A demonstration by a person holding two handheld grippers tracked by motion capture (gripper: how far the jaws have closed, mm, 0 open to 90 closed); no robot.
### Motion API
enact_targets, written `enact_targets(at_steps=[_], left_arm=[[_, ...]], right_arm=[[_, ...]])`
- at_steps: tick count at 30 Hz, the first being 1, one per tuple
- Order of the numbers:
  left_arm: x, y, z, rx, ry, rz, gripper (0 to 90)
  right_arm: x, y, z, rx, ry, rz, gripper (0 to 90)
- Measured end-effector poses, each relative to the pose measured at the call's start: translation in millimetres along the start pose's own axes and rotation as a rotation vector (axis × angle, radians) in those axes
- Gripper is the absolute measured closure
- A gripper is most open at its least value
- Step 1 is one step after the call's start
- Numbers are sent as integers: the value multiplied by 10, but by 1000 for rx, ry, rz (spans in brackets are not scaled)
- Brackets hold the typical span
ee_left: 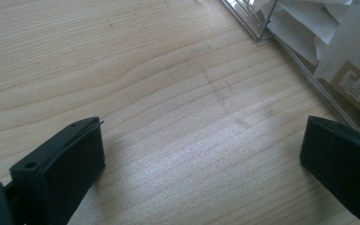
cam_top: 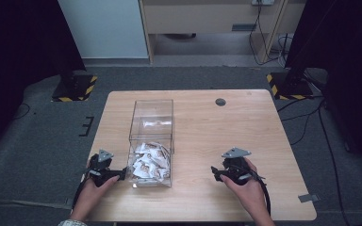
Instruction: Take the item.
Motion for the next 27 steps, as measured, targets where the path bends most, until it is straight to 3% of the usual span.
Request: enact_targets(at_steps=[27], left_arm=[[1,0,0,0,0,0,0]], right_arm=[[57,-343,617,64,15,64,403]])
Point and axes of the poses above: each handheld gripper's, and its own axes: x roughly backward along the jaws, z roughly out of its top, y roughly to its right, the point moved 7 cm from there along -x, roughly forward along the jaws, and after that the axes turned 4 degrees about -x, right-handed, at the moved point
